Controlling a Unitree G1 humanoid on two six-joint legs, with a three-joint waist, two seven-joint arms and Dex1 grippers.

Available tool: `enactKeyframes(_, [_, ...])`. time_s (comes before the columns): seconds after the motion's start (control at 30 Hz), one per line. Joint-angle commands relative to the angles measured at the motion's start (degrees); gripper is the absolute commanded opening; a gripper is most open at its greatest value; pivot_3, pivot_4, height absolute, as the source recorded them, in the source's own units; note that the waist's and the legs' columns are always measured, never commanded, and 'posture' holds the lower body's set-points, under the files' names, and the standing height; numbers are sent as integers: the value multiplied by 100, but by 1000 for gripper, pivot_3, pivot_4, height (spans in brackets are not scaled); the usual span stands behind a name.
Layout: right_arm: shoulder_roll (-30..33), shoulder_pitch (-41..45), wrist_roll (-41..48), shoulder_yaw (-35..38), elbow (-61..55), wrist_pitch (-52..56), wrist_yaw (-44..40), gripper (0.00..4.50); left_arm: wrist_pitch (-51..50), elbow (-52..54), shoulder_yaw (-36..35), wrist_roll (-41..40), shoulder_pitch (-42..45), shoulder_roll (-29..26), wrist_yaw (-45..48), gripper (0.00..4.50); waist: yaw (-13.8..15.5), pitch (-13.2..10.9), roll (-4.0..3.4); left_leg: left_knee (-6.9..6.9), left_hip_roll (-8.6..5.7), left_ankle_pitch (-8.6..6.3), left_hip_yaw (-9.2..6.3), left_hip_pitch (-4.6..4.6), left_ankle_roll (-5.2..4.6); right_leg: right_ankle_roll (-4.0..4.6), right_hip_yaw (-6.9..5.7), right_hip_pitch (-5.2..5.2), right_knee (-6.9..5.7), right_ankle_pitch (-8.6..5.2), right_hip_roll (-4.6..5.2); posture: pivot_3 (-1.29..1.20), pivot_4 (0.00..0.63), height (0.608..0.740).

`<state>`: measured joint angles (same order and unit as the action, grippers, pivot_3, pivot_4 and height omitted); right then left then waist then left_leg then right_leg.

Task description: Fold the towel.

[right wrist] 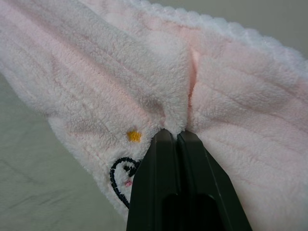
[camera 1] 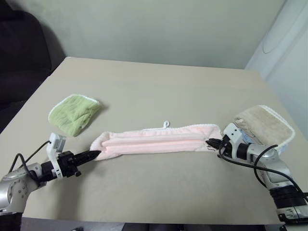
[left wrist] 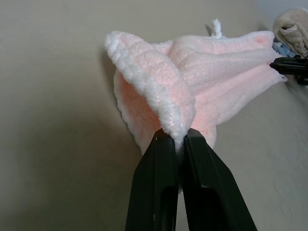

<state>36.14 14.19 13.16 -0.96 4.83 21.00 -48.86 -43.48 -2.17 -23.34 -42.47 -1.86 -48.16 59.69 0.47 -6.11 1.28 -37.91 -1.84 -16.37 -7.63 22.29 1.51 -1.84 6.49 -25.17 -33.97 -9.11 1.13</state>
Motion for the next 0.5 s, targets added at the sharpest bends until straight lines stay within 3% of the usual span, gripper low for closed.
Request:
enactKeyframes(0.03, [175,-33,279,503,-364,136,29,27,131,188,-177,1,11,-44,16,264,3,0,1,-1,-1,0,0,6,0,0,0,0,0,0,0,0,150,740])
enactKeyframes(0.2, [460,-239,788,963,-1061,549,-163,27,135,171,-316,-57,28,-44,-13,264,5,2,-3,5,-1,1,2,19,2,1,0,-8,-1,1,0,0,150,740])
enactKeyframes(0.3, [635,-442,985,1021,-1407,754,-298,737,141,167,-294,-51,21,-16,-12,264,4,4,1,14,1,3,2,14,6,0,-2,-7,-1,0,-1,0,150,740])
enactKeyframes(0.5, [670,-701,897,831,-1591,776,-255,2864,157,215,-121,-11,68,98,-52,264,-6,2,0,9,0,5,2,16,6,-25,0,-8,1,-25,-1,0,150,740])
